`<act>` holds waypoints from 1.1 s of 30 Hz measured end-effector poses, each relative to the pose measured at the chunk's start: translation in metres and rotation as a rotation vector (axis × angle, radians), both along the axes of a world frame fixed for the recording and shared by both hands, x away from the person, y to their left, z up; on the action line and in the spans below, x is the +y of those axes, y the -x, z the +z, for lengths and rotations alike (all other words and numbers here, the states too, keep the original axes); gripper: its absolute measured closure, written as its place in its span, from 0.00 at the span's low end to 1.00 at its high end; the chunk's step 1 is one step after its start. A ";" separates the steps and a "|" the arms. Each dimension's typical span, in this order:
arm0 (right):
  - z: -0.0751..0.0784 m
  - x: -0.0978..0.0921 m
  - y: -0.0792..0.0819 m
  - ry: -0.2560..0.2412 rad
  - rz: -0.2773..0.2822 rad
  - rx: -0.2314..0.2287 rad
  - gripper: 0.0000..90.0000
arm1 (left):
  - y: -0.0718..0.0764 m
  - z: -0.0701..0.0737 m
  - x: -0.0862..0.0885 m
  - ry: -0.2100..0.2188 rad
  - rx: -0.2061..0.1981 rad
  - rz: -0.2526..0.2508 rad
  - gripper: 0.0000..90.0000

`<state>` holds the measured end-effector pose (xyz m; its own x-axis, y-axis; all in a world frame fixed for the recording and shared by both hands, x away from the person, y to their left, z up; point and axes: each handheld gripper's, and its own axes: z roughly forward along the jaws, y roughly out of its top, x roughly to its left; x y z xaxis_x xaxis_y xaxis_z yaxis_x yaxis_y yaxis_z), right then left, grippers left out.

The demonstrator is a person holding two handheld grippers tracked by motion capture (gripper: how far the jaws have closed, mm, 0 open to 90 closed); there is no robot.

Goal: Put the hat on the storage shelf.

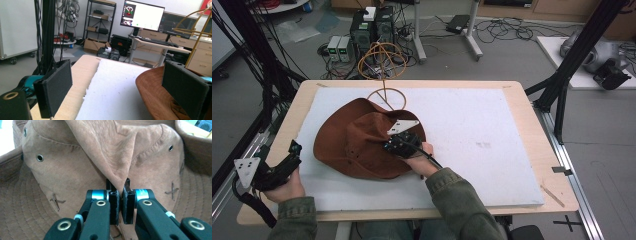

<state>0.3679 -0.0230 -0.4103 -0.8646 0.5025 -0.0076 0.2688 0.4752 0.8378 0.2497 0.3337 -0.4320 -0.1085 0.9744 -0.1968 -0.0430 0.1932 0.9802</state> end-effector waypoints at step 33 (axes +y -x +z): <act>0.067 -0.100 0.028 -0.508 0.017 -0.199 0.97 | 0.000 0.001 -0.004 0.009 -0.010 -0.012 0.11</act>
<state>0.3403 -0.1230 -0.3431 -0.8792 0.4716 0.0682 0.0776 0.0004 0.9970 0.2500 0.3296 -0.4309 -0.0945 0.9739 -0.2064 -0.0504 0.2024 0.9780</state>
